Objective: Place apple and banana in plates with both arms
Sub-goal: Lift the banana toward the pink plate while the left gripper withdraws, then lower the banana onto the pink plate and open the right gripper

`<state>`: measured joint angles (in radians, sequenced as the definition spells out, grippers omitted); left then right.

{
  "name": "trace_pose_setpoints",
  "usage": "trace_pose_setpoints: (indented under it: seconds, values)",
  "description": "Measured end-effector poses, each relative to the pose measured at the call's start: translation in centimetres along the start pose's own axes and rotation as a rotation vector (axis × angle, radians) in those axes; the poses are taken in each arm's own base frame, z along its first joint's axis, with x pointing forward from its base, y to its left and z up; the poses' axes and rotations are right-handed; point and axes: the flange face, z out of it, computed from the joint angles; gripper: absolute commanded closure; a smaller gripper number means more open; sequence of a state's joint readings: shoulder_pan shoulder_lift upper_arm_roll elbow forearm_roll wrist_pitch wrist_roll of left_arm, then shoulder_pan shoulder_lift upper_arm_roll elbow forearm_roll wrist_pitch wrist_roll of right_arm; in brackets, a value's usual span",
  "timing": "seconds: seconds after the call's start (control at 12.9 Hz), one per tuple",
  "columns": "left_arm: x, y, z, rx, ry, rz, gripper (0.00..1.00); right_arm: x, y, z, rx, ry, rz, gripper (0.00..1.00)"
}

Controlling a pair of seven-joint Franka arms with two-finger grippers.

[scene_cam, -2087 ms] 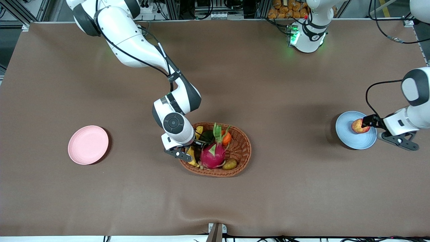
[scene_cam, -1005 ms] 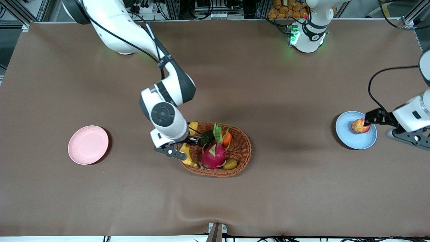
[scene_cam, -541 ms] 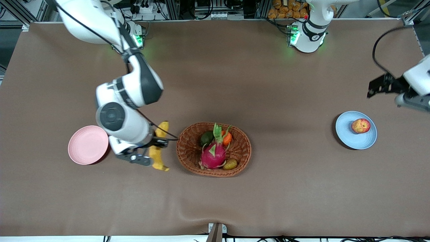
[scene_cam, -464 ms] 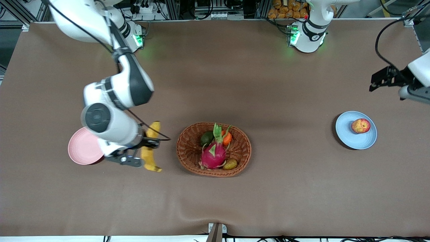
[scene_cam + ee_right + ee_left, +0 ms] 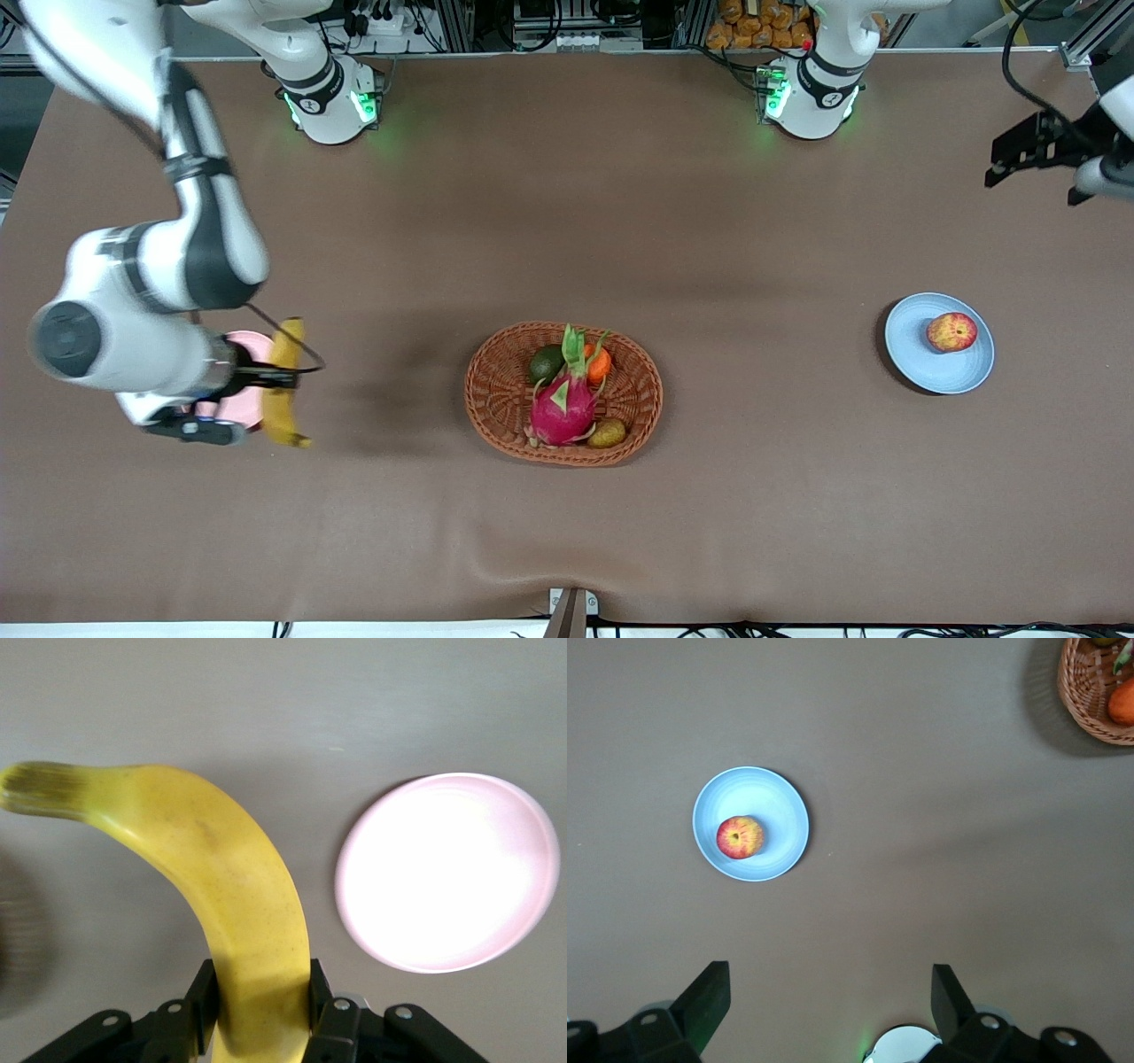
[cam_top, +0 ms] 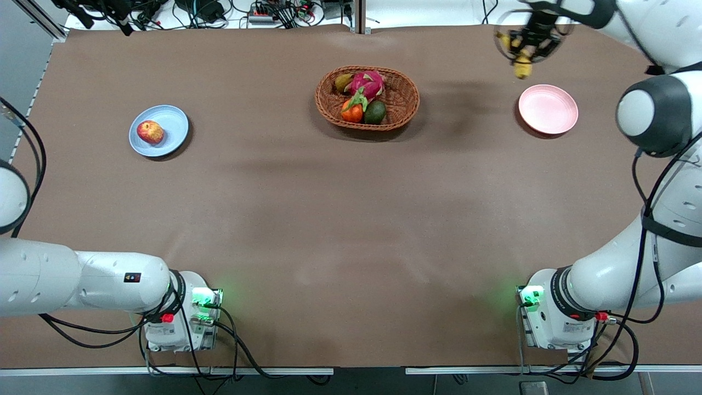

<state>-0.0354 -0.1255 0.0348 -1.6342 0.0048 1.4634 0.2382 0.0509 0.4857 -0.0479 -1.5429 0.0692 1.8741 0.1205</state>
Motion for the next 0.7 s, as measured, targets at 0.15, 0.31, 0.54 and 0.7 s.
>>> trace_pose_setpoints:
  seconds: [0.15, 0.31, 0.54, 0.7]
  values:
    - [0.6, -0.3, -0.3, 0.021, 0.015, -0.028, 0.00, 0.3, 6.4, 2.3, 0.013, -0.013, -0.010, 0.89]
    - [2.5, -0.6, -0.5, 0.027, 0.037, -0.077, 0.00, 0.0, 9.6, 5.1, 0.020, -0.042, -0.018, 0.87]
    - [3.9, -0.7, -0.5, 0.028, 0.044, -0.134, 0.00, 0.1, 12.9, 9.2, 0.028, -0.087, -0.024, 0.77]
    - [4.1, -0.6, -0.7, 0.023, 0.058, -0.163, 0.00, 0.6, 14.9, 11.3, 0.026, -0.084, -0.008, 0.65]
